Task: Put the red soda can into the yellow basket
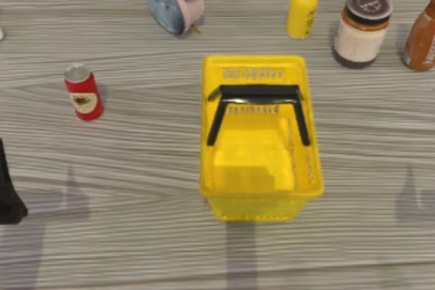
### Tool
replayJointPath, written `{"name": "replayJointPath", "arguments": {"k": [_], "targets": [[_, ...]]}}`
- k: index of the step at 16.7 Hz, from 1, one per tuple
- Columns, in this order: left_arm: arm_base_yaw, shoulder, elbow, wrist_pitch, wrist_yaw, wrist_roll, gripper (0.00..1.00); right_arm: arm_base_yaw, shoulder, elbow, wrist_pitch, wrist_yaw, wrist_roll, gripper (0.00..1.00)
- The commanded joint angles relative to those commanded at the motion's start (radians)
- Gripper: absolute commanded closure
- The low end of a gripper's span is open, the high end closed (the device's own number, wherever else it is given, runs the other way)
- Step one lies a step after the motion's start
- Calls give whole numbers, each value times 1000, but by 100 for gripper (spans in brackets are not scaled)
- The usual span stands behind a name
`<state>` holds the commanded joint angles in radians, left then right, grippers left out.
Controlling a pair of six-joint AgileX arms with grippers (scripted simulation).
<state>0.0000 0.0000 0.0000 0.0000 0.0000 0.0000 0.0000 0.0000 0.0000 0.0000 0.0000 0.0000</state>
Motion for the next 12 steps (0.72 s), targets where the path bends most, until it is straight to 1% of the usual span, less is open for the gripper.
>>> {"name": "replayJointPath", "arguments": {"k": [3,6,9,12], "targets": [[-3,9,10,-6,2,3,0,0,0,0,0,0,0,0],[-21,92,97,-64,14,31,0,0,0,0,0,0,0,0],[-47,258,258,-174,29,83,0,0,0,0,0,0,0,0],[-72,488,469,-321,39,153,0,0,0,0,0,0,0,0]]}}
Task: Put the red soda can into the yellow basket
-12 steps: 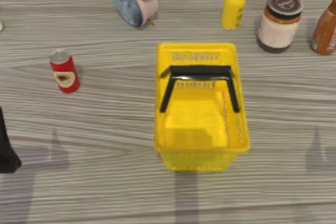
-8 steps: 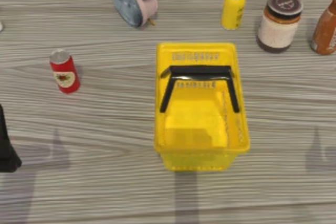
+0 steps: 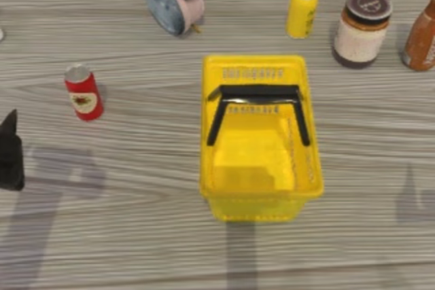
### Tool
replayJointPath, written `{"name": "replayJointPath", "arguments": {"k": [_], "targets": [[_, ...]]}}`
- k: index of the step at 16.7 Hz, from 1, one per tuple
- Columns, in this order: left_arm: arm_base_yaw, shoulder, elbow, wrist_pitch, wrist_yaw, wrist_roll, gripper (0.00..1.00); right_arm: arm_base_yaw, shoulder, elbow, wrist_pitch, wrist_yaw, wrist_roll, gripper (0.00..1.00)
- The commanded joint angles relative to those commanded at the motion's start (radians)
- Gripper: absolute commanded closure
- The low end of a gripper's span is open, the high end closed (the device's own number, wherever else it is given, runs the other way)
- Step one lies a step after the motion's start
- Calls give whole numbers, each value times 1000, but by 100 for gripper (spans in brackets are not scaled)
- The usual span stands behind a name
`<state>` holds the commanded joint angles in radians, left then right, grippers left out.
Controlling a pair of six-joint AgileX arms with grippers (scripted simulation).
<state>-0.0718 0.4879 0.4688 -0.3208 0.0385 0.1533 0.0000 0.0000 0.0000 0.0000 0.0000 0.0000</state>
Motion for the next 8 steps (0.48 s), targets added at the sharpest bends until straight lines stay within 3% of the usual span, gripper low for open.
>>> {"name": "replayJointPath", "arguments": {"k": [8], "targets": [[-50,796,702,-470,4,234,0,0,0,0,0,0,0,0]]}}
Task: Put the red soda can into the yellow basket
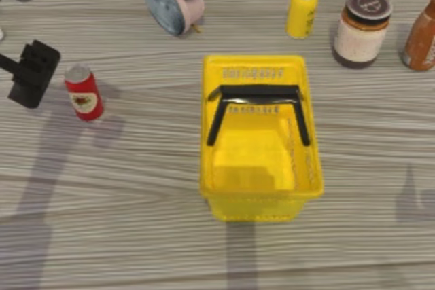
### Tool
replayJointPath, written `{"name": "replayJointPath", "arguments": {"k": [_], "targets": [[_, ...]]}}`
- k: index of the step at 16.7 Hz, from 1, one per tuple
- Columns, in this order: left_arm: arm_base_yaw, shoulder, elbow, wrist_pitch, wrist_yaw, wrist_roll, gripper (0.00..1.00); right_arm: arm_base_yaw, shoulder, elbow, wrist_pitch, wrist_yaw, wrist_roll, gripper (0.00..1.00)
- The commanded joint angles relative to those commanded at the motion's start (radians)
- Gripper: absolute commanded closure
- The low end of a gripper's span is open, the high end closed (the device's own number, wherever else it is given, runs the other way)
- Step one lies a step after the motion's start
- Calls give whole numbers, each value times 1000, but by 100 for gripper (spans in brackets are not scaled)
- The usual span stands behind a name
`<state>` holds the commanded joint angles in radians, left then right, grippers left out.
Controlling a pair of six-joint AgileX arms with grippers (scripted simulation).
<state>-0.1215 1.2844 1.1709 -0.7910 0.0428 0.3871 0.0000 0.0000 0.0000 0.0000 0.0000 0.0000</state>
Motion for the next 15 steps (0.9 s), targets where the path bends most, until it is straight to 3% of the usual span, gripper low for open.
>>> {"name": "replayJointPath", "arguments": {"k": [9,15], "targets": [[-18,836,754,-438,-22,237,0,0,0,0,0,0,0,0],[-13,1100,994,-556,-37,302,0,0,0,0,0,0,0,0]]}}
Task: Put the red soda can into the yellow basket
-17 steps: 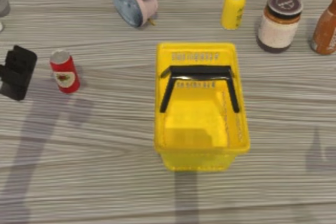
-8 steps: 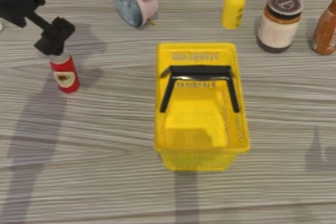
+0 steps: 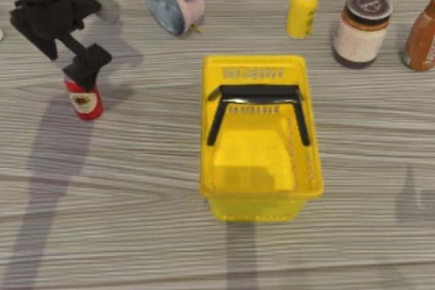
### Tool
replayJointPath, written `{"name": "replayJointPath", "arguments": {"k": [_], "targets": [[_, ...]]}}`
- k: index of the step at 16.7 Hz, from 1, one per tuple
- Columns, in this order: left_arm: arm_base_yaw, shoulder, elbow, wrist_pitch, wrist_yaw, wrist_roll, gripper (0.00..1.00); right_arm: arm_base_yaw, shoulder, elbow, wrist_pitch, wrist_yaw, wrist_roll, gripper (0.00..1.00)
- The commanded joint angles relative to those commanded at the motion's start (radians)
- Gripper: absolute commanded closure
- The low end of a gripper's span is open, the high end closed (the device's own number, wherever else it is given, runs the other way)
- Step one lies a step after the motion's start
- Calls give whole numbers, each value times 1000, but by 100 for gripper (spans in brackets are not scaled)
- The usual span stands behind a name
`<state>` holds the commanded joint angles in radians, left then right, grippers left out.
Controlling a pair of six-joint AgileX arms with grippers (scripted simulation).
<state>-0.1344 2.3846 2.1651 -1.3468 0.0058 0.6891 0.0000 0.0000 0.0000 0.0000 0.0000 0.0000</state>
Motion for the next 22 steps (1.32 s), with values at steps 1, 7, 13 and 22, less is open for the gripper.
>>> {"name": "replayJointPath", "arguments": {"k": [1,7,13,22], "targets": [[0,9,8,-4,-1,2,0,0,0,0,0,0,0,0],[0,8,2,2,0,1,0,0,0,0,0,0,0,0],[1,25,-142,165,0,3,0,0,0,0,0,0,0,0],[1,28,-156,180,0,3,30,0,0,0,0,0,0,0]]}}
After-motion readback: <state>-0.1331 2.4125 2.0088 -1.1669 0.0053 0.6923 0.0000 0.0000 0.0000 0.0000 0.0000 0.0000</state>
